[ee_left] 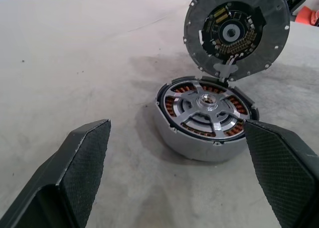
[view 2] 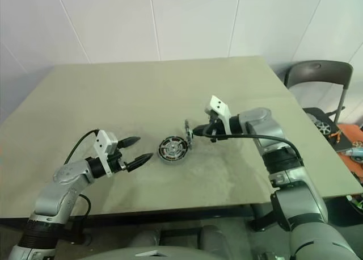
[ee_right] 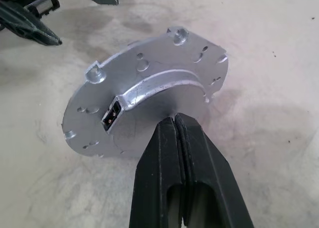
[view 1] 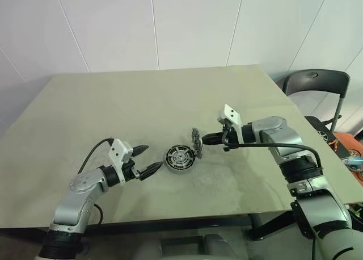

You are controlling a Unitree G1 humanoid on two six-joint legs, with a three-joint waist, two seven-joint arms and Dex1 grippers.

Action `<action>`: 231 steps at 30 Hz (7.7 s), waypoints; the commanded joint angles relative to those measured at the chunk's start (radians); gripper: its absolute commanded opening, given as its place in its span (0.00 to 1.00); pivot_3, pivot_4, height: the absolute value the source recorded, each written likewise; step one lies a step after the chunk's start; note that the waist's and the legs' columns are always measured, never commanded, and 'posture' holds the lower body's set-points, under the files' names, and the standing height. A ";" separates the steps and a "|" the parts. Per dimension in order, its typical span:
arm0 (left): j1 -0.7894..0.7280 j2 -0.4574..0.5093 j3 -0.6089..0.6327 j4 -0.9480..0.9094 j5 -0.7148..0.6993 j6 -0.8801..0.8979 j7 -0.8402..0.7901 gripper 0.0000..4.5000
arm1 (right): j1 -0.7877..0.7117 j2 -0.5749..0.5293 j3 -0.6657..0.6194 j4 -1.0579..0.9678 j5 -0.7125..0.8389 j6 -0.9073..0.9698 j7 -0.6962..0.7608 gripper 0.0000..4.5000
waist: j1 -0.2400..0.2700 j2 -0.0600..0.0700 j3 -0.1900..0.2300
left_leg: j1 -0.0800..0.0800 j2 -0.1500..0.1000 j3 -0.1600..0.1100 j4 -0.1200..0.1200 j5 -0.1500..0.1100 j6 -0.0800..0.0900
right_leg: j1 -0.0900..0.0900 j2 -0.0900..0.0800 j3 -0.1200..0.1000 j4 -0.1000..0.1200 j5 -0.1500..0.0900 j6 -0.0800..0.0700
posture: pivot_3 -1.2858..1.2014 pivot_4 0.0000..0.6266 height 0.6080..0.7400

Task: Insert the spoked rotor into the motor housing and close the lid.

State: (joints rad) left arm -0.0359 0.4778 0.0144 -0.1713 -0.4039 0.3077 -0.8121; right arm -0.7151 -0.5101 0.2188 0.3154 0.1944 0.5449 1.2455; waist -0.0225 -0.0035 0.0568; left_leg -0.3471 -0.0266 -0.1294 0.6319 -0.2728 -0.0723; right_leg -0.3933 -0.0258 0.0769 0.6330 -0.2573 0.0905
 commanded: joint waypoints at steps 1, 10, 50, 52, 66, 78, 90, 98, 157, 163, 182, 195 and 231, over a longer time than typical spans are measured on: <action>-0.018 0.014 0.014 -0.058 -0.015 0.023 0.010 1.00 | -0.023 0.044 -0.016 -0.055 0.039 0.019 -0.028 0.01 | 0.000 0.000 0.000 | 0.000 0.000 0.000 0.000 0.000 0.000 | 0.000 0.000 0.000 0.000 0.000 0.000 | 0.52 0.00 1.00; -0.046 0.026 0.021 -0.194 -0.053 0.164 0.076 1.00 | 0.039 0.114 0.099 -0.056 -0.028 0.031 -0.097 0.01 | 0.003 0.000 0.000 | 0.001 0.000 0.000 0.000 0.000 0.000 | 0.001 0.000 0.000 0.001 0.000 0.000 | 0.52 0.00 1.00; -0.024 0.060 0.026 -0.013 -0.008 0.015 0.006 1.00 | 0.128 0.236 0.168 -0.051 -0.100 0.007 -0.274 0.77 | -0.029 -0.001 -0.001 | 0.008 0.001 0.000 -0.001 0.000 0.000 | 0.006 0.001 0.000 0.001 -0.004 0.001 | 0.52 0.00 1.00; -0.029 0.059 0.024 -0.006 -0.006 0.011 0.005 1.00 | 0.125 0.238 0.168 -0.044 -0.104 0.003 -0.276 0.77 | -0.032 -0.001 -0.001 | 0.008 0.001 0.000 -0.001 0.000 0.000 | 0.006 0.001 0.000 0.002 -0.004 0.001 | 0.52 0.00 1.00; -0.039 0.051 0.027 -0.030 -0.009 0.024 0.019 1.00 | 0.073 0.183 0.126 -0.059 -0.050 -0.003 -0.163 0.77 | -0.037 -0.001 -0.001 | 0.005 0.001 0.000 -0.003 0.000 0.000 | 0.004 0.000 0.000 0.000 -0.003 0.004 | 0.52 0.00 1.00; -0.068 0.058 0.028 -0.152 -0.047 0.155 0.071 1.00 | 0.095 0.219 0.150 -0.021 -0.110 -0.049 -0.255 0.77 | -0.048 -0.001 -0.001 | 0.008 0.001 0.000 -0.001 0.000 0.000 | 0.005 0.001 0.000 0.002 -0.003 0.003 | 0.52 0.00 1.00; -0.054 0.056 0.037 -0.133 -0.049 0.139 0.057 1.00 | 0.094 0.234 0.113 -0.014 -0.053 -0.029 -0.229 0.77 | -0.047 -0.001 -0.001 | 0.008 0.001 0.000 0.000 0.000 0.000 | 0.006 0.001 0.000 0.002 -0.004 0.001 | 0.52 0.00 1.00; -0.022 0.052 0.035 -0.074 -0.033 0.063 0.027 1.00 | 0.110 0.215 0.142 -0.024 -0.066 -0.015 -0.205 0.77 | -0.046 -0.001 -0.001 | 0.007 0.001 0.000 -0.003 0.000 0.000 | 0.005 0.001 0.000 0.001 -0.003 0.003 | 0.52 0.00 1.00; -0.048 0.027 0.001 -0.002 0.004 0.005 0.001 1.00 | 0.093 0.152 0.222 0.092 -0.183 -0.024 -0.234 0.77 | -0.022 0.002 -0.006 | 0.010 0.001 0.000 -0.001 0.000 0.000 | 0.010 0.000 0.000 -0.001 -0.005 0.000 | 0.52 0.00 1.00; -0.047 0.031 0.005 -0.015 0.000 0.014 0.005 1.00 | 0.088 0.151 0.232 0.112 -0.195 -0.032 -0.243 0.77 | -0.023 0.002 -0.007 | 0.010 0.001 0.000 -0.001 0.000 0.000 | 0.010 0.000 0.000 -0.001 -0.005 0.000 | 0.52 0.00 1.00; -0.077 0.033 -0.004 0.048 0.021 -0.002 -0.004 1.00 | 0.088 0.145 0.207 0.041 -0.116 0.009 -0.173 0.77 | -0.022 0.004 -0.007 | 0.010 0.001 0.000 -0.001 0.000 0.000 | 0.009 0.000 0.000 -0.002 -0.005 0.000 | 0.52 0.00 1.00; -0.059 0.019 -0.018 0.022 0.027 -0.005 0.019 1.00 | 0.050 0.111 0.184 -0.047 -0.096 0.012 -0.120 0.77 | -0.017 0.004 -0.007 | 0.004 0.001 0.000 -0.008 -0.001 0.001 | 0.002 -0.001 -0.001 -0.004 -0.004 0.005 | 0.52 0.00 1.00; -0.068 0.040 -0.004 -0.112 -0.010 0.139 0.068 1.00 | 0.090 0.126 0.191 0.030 -0.137 -0.110 -0.166 0.77 | -0.023 0.004 -0.003 | 0.007 0.001 0.000 -0.002 -0.001 0.001 | 0.006 0.000 -0.001 -0.002 -0.006 0.001 | 0.52 0.00 1.00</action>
State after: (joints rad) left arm -0.0909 0.5108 -0.0102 -0.2470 -0.4044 0.4514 -0.7452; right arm -0.6360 -0.3770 0.3892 0.3055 0.1008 0.4262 1.1022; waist -0.0459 0.0001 0.0535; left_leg -0.3398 -0.0258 -0.1294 0.6295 -0.2736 -0.0714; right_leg -0.3870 -0.0259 0.0757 0.6311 -0.2632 0.0918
